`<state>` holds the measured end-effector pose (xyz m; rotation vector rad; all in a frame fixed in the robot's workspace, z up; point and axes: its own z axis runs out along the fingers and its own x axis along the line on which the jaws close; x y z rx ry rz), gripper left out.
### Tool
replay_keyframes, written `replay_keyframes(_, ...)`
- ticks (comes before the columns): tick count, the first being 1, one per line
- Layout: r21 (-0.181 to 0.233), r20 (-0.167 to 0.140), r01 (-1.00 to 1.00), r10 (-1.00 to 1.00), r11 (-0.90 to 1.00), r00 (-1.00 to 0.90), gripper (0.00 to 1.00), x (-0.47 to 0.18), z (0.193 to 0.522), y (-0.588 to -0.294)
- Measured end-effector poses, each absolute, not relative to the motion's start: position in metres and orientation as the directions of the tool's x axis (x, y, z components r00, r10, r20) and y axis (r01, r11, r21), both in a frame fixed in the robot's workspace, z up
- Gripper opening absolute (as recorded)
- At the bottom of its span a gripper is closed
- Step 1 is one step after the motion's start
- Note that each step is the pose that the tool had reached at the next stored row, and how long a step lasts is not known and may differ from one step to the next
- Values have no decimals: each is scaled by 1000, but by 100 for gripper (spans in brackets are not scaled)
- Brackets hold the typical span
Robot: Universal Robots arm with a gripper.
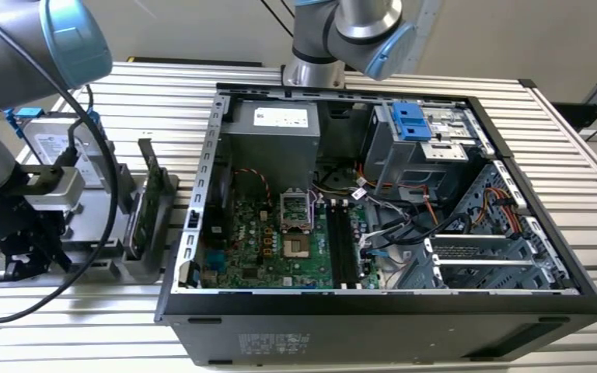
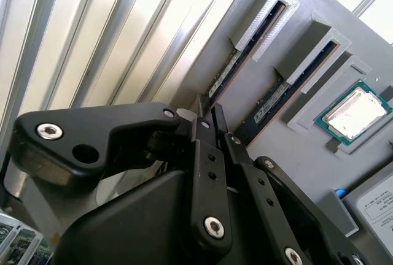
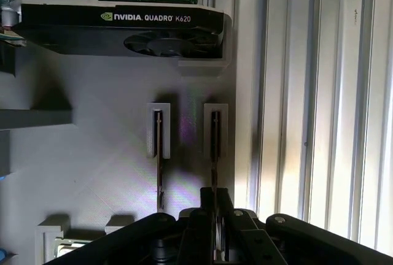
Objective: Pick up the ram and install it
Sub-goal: 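Pick up the ram and move it above insertion slot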
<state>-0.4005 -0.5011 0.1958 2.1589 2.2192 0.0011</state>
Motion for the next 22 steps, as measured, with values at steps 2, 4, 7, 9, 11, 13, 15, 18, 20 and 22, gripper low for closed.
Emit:
replay_keyframes(2, 32, -32, 999, 999, 28, -27, 0, -401, 196, -501)
replay_keyframes(4, 32, -32, 999, 999, 28, -27, 0, -401, 196, -501)
replay_keyframes(7, 32, -32, 999, 999, 28, -27, 0, -401, 196, -501)
replay_keyframes(9, 32, -32, 999, 999, 28, -27, 0, -401, 195, -501)
replay_keyframes(11, 32, -32, 999, 999, 28, -27, 0, -401, 195, -501)
replay_keyframes(13, 33, -32, 999, 999, 28, -27, 0, -401, 196, -501)
replay_keyframes(15, 33, -31, 999, 999, 28, -27, 0, -400, 197, -501)
replay_keyframes(18, 32, -32, 999, 999, 28, -27, 0, -401, 201, -501)
replay_keyframes(20, 32, -32, 999, 999, 28, -27, 0, -401, 203, -501)
replay_keyframes(22, 32, -32, 999, 999, 28, -27, 0, -401, 204, -501)
